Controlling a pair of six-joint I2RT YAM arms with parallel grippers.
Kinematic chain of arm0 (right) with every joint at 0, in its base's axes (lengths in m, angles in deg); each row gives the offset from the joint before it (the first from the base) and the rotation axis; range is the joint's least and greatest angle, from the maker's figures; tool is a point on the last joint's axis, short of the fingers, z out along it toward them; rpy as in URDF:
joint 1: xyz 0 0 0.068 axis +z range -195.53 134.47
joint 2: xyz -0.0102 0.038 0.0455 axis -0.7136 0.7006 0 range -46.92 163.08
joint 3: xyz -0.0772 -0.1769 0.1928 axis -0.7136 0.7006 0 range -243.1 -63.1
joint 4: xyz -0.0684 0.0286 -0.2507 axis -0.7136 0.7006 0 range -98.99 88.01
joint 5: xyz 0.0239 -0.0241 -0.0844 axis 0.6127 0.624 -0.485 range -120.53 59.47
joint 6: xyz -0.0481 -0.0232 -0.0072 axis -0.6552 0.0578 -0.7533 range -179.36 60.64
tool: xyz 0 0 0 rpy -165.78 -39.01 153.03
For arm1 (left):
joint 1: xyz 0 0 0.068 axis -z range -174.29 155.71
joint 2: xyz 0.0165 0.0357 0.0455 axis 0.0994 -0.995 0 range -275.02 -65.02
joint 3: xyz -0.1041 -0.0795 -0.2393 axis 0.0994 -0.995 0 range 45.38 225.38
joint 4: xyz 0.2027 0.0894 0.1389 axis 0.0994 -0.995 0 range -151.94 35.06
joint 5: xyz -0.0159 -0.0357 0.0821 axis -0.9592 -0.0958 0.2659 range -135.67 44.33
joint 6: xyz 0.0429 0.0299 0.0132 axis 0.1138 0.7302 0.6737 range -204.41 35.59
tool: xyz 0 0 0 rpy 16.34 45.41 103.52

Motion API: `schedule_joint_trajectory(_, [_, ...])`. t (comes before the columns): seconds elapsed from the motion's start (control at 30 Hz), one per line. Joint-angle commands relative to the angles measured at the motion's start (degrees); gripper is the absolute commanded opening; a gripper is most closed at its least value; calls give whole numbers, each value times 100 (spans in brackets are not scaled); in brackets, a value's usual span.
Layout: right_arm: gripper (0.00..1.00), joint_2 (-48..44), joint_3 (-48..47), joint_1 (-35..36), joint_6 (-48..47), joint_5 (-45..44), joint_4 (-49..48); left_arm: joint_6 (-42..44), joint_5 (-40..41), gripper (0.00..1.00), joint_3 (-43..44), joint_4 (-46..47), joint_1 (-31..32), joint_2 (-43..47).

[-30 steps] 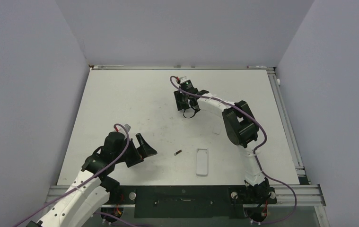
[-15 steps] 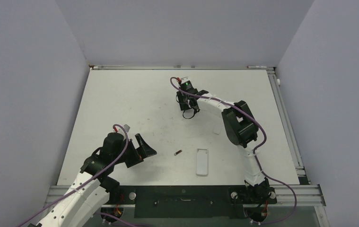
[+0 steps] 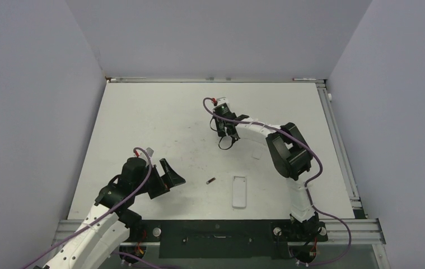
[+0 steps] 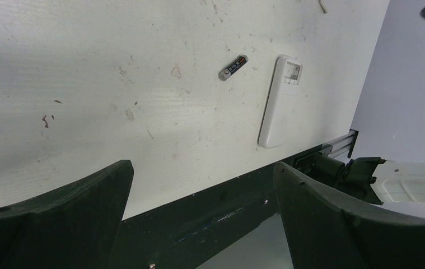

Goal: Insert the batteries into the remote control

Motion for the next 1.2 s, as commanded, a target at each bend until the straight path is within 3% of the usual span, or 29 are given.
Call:
schedule_joint_trajectory(0.0, [8,-935,1288,47,548,-398,131,-32,-62,94,186,-22,-29,58])
schedule_joint_trajectory(0.17, [8,-2153,2983,204,1220,-522,-319,-32,-84,94,162,43,-31,40])
schedule_joint_trajectory(0.4, [8,-3707,4252,555,1753,-813,-374,-17,-303,94,5,406,-29,-226])
schedule_joint_trajectory(0.67, [8,-4806,4716,862,2079,-995,272,7,-549,94,-35,641,-21,-448])
schedule_joint_trajectory(1.17, [8,-5657,5389,2277,3806,-1800,1877,-370,-817,91,-317,1320,298,-616])
